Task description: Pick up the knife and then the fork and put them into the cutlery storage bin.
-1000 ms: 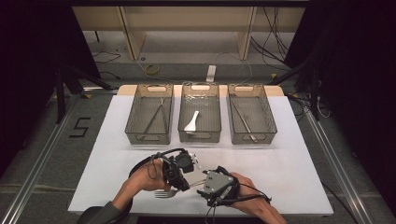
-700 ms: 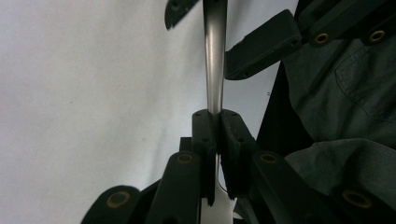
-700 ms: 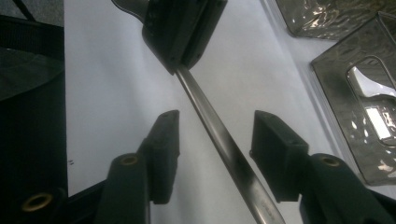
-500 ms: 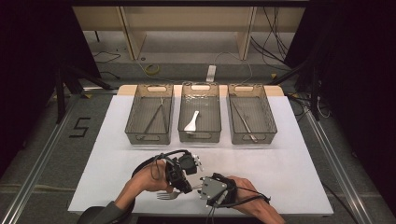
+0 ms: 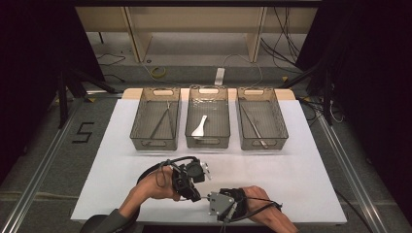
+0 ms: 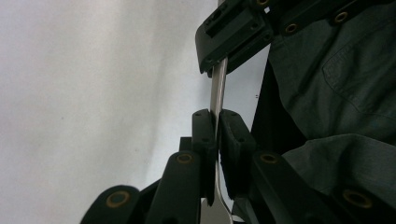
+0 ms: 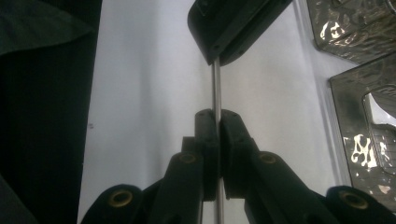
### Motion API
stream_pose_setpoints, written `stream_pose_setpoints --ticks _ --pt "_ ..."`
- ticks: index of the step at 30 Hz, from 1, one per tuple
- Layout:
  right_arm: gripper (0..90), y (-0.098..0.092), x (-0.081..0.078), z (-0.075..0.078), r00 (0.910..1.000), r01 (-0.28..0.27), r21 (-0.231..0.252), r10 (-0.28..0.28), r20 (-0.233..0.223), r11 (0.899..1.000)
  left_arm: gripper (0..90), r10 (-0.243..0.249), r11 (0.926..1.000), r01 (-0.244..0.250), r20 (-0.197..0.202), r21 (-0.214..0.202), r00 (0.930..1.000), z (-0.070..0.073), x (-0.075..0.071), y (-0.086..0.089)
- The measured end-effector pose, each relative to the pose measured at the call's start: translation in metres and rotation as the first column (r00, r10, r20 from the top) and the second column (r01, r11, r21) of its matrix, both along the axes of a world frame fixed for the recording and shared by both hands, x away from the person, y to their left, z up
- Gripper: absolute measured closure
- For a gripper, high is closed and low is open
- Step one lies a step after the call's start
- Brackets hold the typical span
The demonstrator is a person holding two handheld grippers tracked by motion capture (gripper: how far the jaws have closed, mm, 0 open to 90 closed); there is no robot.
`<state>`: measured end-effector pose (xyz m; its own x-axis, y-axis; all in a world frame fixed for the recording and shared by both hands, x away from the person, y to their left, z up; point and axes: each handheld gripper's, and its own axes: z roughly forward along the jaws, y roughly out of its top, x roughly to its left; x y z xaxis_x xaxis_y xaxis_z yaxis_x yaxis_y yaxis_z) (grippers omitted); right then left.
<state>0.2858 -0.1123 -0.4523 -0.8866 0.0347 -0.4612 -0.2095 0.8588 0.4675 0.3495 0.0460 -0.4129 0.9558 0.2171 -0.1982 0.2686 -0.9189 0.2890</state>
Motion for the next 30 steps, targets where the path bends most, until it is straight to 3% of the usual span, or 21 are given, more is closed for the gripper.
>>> stream_pose_setpoints --ticks 2,5,8,12,16,20,22,23,24,26,28,30 --pt "87.7 -0.001 0.001 0.000 0.9999 -0.011 -0.006 0.011 -0.005 1.000 83.4 -0.010 0.9999 0.010 0.005 -0.005 0.9999 -0.001 0.000 0.000" --pt "87.8 -0.002 0.002 0.000 0.9999 0.005 0.008 -0.005 -0.013 1.000 79.5 0.025 0.9985 -0.025 0.011 -0.050 0.9996 0.001 0.003 0.004" --pt "87.9 -0.006 0.004 0.002 0.9990 0.035 0.016 -0.034 -0.029 0.999 67.5 0.089 0.9905 -0.085 0.030 -0.108 0.9956 0.005 0.008 0.012" --pt "87.8 -0.008 0.006 0.002 0.9985 0.047 0.014 -0.046 -0.028 0.999 58.5 0.121 0.9770 -0.114 0.026 -0.180 0.9924 0.013 0.010 0.020" --pt "87.8 -0.010 0.008 0.001 0.9977 0.058 0.016 -0.057 -0.036 0.998 45.1 0.154 0.9717 -0.136 0.078 -0.193 0.9850 0.018 0.010 0.024" --pt "87.9 -0.014 0.011 0.002 0.9963 0.077 0.028 -0.076 -0.040 0.997 36.7 0.215 0.9504 -0.184 0.099 -0.251 0.9717 0.022 0.013 0.031" --pt "87.8 -0.017 0.013 0.002 0.9950 0.099 0.040 -0.099 -0.017 0.994 33.6 0.243 0.9397 -0.205 0.115 -0.274 0.9631 0.024 0.015 0.034" --pt "87.8 -0.020 0.014 0.003 0.9942 0.100 0.036 -0.098 -0.043 0.994 32.4 0.261 0.9304 -0.219 0.114 -0.294 0.9586 0.025 0.015 0.036" --pt "87.8 -0.023 0.016 0.004 0.9923 0.115 0.042 -0.113 -0.049 0.992 31.3 0.261 0.9283 -0.215 0.120 -0.304 0.9580 0.025 0.015 0.037" --pt "87.9 -0.027 0.019 0.004 0.9896 0.136 0.050 -0.134 -0.053 0.989 29.1 0.289 0.9130 -0.232 0.132 -0.336 0.9481 0.026 0.016 0.040" --pt "87.8 -0.032 0.023 0.005 0.9858 0.159 0.058 -0.155 -0.064 0.986 28.0 0.311 0.9041 -0.245 0.147 -0.350 0.9389 0.026 0.017 0.044" --pt "87.8 -0.038 0.027 0.006 0.9795 0.190 0.074 -0.184 -0.080 0.979 26.2 0.339 0.8881 -0.258 0.165 -0.380 0.9262 0.026 0.017 0.048"
